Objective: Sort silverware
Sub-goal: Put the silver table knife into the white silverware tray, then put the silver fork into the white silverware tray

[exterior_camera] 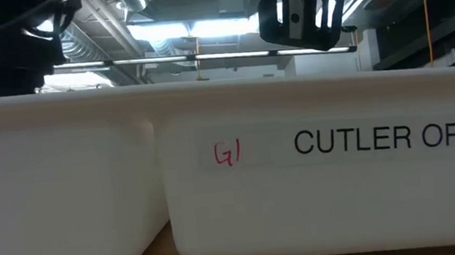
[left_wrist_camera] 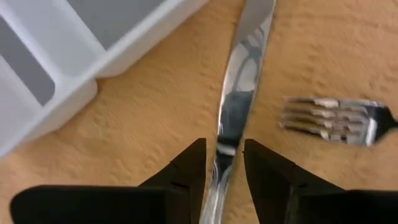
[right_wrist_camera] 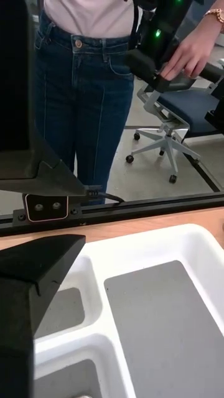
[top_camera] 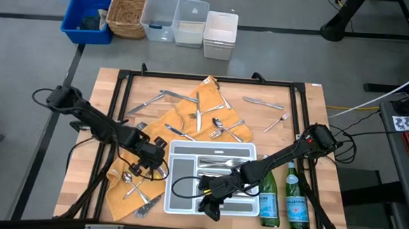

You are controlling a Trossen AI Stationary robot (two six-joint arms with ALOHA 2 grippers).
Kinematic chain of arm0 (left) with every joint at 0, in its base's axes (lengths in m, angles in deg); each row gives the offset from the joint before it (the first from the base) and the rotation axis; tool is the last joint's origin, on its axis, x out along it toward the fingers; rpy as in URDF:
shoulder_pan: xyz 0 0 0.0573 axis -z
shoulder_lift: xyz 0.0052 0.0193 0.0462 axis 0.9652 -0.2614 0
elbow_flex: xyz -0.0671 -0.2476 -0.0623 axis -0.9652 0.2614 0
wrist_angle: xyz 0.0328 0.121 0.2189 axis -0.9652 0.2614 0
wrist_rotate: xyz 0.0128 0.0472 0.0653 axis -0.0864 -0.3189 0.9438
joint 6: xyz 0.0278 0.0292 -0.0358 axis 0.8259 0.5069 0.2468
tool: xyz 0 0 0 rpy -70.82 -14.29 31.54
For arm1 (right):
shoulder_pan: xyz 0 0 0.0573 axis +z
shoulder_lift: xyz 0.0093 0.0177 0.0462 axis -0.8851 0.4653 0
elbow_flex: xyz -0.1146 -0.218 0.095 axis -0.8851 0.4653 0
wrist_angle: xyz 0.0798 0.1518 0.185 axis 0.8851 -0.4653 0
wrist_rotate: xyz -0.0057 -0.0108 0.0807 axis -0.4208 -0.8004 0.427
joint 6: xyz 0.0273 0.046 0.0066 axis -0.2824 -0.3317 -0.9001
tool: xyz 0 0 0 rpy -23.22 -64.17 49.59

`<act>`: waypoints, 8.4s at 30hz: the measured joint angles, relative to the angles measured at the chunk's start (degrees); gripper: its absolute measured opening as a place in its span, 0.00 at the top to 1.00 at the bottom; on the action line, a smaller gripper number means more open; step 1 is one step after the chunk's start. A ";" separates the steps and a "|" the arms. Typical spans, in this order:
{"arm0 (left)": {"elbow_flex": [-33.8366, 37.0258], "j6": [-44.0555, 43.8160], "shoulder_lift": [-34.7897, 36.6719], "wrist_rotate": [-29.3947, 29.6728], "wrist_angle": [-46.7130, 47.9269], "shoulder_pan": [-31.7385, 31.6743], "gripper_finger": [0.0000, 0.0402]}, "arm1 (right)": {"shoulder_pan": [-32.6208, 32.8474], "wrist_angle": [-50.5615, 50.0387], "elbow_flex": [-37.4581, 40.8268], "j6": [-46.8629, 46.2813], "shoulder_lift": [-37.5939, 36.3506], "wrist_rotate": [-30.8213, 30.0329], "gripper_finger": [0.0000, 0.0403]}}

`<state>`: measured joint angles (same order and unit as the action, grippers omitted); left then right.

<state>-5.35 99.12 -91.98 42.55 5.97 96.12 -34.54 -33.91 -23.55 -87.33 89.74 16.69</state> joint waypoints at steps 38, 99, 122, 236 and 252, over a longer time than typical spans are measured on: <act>1.89 1.29 1.58 0.18 7.16 0.11 0.93 | 0.01 -0.34 0.00 0.00 0.00 0.00 0.73; 1.30 3.28 10.68 -8.33 8.11 0.13 0.92 | 0.00 -0.85 0.00 1.55 -8.61 -0.58 0.73; -5.81 -12.27 8.29 -6.77 -28.03 0.09 0.90 | 0.00 -41.29 0.00 14.58 -24.84 -29.21 0.73; -26.28 -8.23 1.96 -0.88 -6.17 -38.46 0.95 | -62.46 -62.44 29.28 77.30 -43.01 -13.62 0.73; -21.19 -11.16 1.96 -0.89 -7.18 -40.46 0.95 | -62.78 -57.13 34.20 93.70 -32.57 -16.72 0.73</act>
<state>-26.55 87.95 -90.02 41.66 -1.21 55.67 -97.32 -91.04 10.65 6.38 57.17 -0.03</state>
